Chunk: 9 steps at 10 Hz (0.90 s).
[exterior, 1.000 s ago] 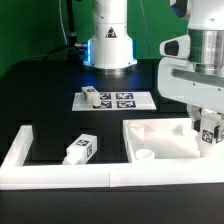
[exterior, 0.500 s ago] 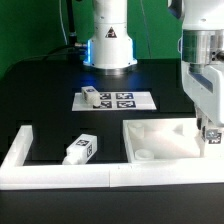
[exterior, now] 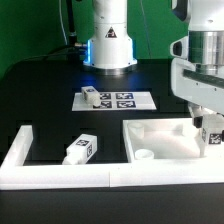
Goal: Assemble one leg
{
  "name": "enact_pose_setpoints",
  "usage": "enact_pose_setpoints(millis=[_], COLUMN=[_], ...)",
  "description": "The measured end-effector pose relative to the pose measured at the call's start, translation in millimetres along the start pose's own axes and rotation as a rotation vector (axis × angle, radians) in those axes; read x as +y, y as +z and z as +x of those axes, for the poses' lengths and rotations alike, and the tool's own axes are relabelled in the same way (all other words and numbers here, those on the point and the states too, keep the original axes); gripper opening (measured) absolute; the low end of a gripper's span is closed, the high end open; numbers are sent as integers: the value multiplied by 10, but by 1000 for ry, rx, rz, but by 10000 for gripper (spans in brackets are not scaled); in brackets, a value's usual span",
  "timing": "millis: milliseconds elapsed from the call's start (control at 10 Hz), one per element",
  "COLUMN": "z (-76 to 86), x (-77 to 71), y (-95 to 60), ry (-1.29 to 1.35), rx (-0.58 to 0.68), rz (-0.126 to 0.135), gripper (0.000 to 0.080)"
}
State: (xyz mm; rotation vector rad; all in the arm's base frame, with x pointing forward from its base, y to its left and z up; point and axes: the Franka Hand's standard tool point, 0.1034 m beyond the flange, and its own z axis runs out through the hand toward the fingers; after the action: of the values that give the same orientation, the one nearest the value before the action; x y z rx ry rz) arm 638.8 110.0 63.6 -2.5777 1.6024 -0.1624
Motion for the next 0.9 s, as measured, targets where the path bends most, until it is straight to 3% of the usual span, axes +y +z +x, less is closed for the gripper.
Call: enact_pose_setpoints(millis=[200,600,700,900], z=[-12,-15,-11,-13], x=[-30,-16,-14,-29], y=[-17,-3,-2,-12], ry=[-257,-498,-578,-892], rx=[3,16,20,24], rz=[7,2,-3,-37], gripper=[647,649,649,649])
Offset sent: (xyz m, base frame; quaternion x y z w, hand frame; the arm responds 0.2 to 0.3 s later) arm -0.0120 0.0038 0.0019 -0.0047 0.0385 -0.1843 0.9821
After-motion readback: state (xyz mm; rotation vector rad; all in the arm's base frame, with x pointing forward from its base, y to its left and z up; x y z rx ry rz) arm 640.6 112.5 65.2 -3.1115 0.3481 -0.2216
